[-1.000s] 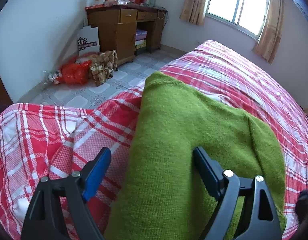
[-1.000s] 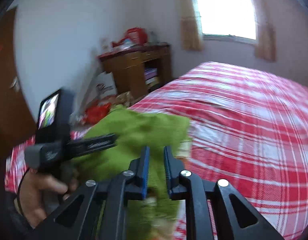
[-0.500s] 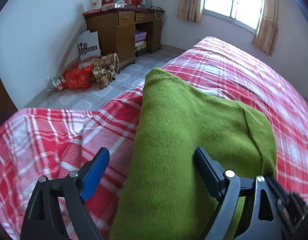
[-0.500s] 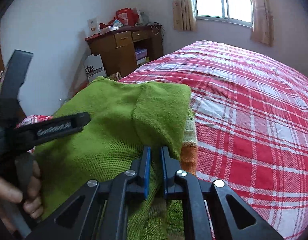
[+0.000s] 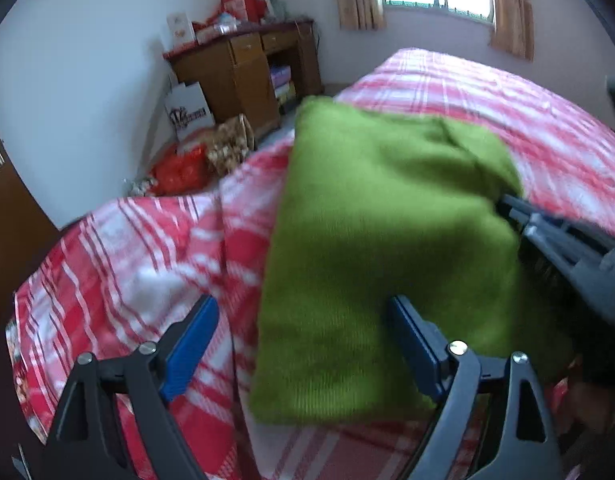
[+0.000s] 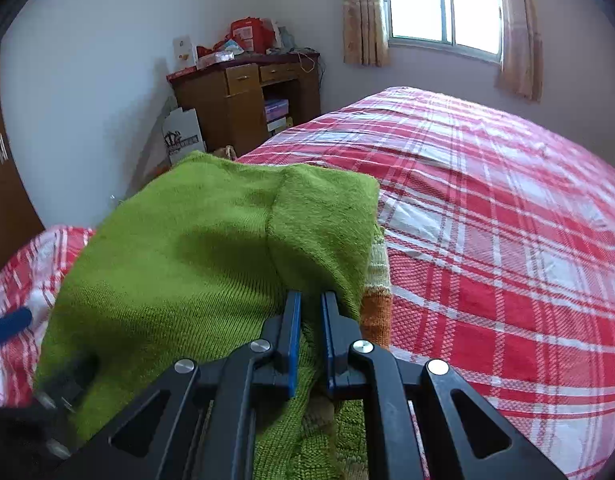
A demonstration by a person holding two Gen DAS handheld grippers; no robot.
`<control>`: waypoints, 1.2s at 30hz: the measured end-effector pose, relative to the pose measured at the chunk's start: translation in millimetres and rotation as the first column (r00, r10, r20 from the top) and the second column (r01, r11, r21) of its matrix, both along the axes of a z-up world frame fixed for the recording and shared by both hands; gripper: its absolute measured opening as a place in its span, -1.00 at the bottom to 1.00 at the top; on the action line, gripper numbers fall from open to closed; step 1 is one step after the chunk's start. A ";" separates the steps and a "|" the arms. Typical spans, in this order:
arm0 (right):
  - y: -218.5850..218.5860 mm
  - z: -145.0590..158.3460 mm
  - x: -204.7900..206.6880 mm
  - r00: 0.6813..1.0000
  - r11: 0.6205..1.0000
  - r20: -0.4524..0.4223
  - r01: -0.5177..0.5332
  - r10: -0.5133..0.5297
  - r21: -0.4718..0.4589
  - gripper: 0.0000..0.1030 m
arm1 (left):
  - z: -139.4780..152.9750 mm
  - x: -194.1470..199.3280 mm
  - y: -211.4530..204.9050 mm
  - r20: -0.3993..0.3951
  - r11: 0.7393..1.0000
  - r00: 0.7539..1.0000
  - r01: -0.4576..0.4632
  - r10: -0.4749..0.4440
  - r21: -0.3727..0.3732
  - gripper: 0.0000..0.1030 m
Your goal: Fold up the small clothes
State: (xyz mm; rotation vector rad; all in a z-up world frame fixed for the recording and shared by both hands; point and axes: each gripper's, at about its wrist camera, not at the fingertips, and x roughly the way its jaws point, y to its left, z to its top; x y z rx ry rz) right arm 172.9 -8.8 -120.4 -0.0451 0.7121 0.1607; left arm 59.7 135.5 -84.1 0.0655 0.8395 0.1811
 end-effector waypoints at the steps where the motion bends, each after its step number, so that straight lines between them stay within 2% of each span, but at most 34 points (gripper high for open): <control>1: 4.1 0.9 -2.7 1.000 1.000 0.003 -0.004 0.004 -0.029 -0.84 | -0.1 -2.6 1.1 0.011 1.000 1.000 0.002 -0.002 0.005 0.74; 3: 9.8 4.1 -12.8 1.000 0.996 0.008 -0.014 0.015 -0.092 -0.78 | 1.2 -5.2 -0.6 0.004 1.000 1.000 0.005 -0.006 0.019 0.74; 5: 10.0 6.8 -25.1 1.000 0.994 0.010 -0.007 0.008 -0.112 -0.77 | 1.9 -8.7 0.0 -0.001 1.000 1.000 0.005 -0.005 0.023 0.74; 11: -8.0 18.9 -77.5 0.999 0.999 0.021 0.034 -0.033 -0.018 -0.67 | -0.2 -31.7 -0.1 -0.001 1.000 1.000 0.017 -0.017 -0.006 0.72; 14: -11.6 18.0 -101.9 0.999 0.999 0.001 0.050 -0.050 -0.011 -0.66 | -2.7 -43.4 -2.5 -0.004 1.000 1.000 0.020 -0.020 -0.011 0.72; 16: -13.2 16.5 -117.4 0.998 0.998 -0.006 0.064 -0.064 0.000 -0.59 | -3.9 -51.2 -4.7 -0.006 1.000 1.000 0.028 -0.028 -0.007 0.72; 17: -14.7 15.9 -123.7 0.997 0.997 -0.011 0.071 -0.071 0.004 -0.36 | -5.0 -56.5 -6.3 -0.009 0.999 0.999 0.033 -0.033 0.001 0.72; 18: -15.4 14.9 -129.3 0.996 0.996 -0.022 0.086 -0.086 -0.004 -0.02 | -6.2 -60.1 -7.0 -0.012 0.999 0.999 0.037 -0.037 0.007 0.72; 20: -16.6 12.8 -138.1 0.993 0.994 -0.040 0.109 -0.110 -0.010 0.23 | -8.4 -69.4 -9.4 -0.021 0.999 0.999 0.044 -0.044 0.014 0.71; 22: -18.3 11.1 -151.6 0.993 0.994 -0.039 0.109 -0.108 0.010 0.23 | -8.8 -78.5 -10.2 -0.027 0.999 0.998 0.053 -0.053 0.009 0.71; 27: -21.1 5.4 -172.1 0.990 0.993 -0.084 0.116 -0.117 -0.022 0.23 | -4.9 -102.1 -11.2 -0.032 0.997 0.996 0.080 -0.080 -0.003 0.72; 33: -15.7 7.8 -203.7 0.986 0.982 -0.084 0.136 -0.147 -0.129 0.23 | 1.5 -122.3 -11.7 -0.028 0.998 0.997 0.067 -0.067 0.004 0.72; 36: -16.2 12.4 -217.0 0.985 0.980 -0.081 0.142 -0.154 -0.140 0.23 | 5.5 -131.1 -9.9 -0.026 0.997 0.997 0.071 -0.071 -0.003 0.80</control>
